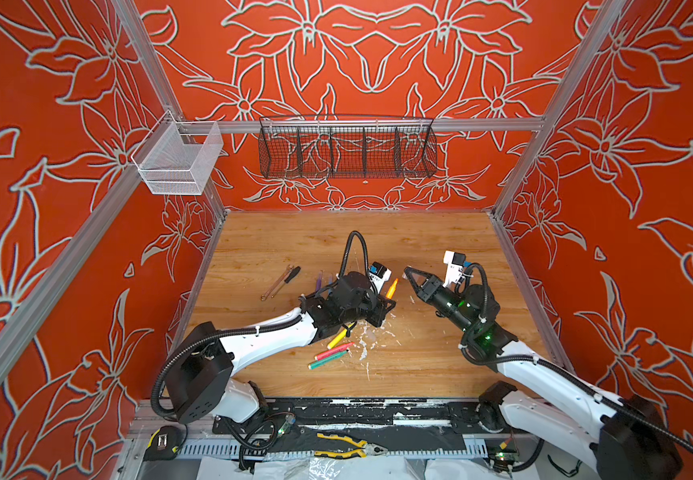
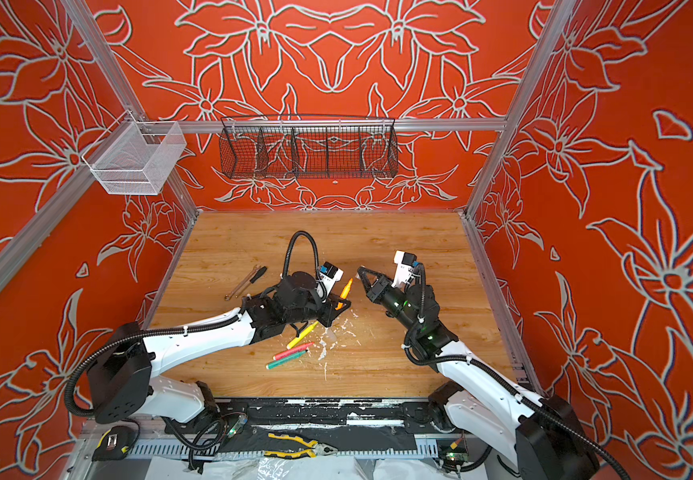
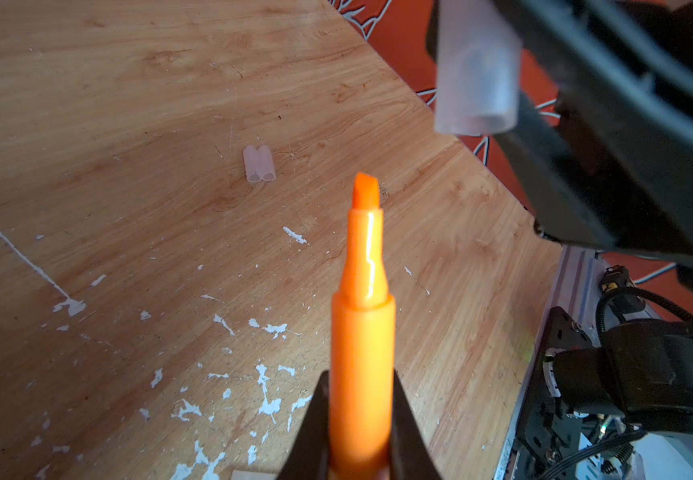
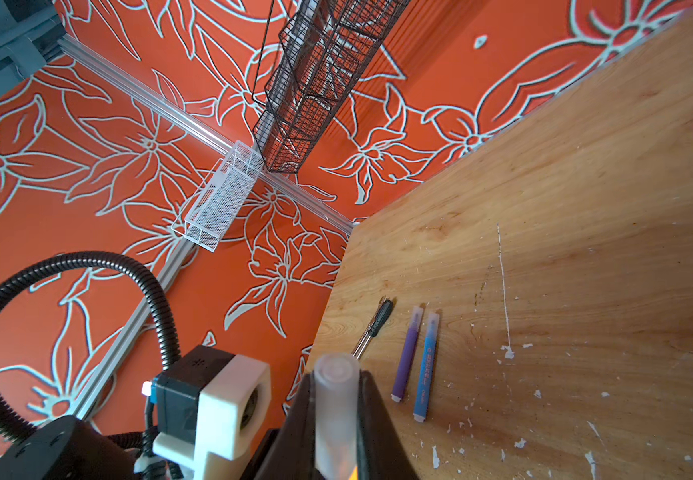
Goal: Insert the pens into the pen caps
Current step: 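Carry the cap over the orange highlighter tip with the right gripper, then lower the cap onto the orange highlighter tip with the right gripper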
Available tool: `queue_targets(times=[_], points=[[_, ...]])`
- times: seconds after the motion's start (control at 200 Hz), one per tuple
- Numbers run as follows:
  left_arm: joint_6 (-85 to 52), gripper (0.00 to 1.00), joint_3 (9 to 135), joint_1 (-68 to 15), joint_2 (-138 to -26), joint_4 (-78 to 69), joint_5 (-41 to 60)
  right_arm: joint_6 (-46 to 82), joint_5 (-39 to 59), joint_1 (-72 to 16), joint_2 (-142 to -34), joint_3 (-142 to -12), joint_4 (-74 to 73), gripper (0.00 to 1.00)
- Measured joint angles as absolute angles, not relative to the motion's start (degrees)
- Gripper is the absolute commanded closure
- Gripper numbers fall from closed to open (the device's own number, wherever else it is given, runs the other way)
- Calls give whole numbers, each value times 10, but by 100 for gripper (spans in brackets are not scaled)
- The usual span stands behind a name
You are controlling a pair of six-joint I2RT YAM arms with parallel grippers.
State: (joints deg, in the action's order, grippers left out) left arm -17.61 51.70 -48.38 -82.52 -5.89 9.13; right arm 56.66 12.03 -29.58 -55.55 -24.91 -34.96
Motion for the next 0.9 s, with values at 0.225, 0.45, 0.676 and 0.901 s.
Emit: queue_targets(times=[0.225,0.45,0.676,0.901], points=[[-174,100,517,-484,-825,-56,90,574,149,-296,-625,-250,-364,100],[-173,100,517,-484,-825,-54,86,577,164,-296,-635,-250,-380,100],[-170,100,517,-484,-821,-55,86,575,145,-296,-596,-250,-366,100],[-168,100,517,-484,-821,-52,86,571,135,-296,-565,-250,-362,100]])
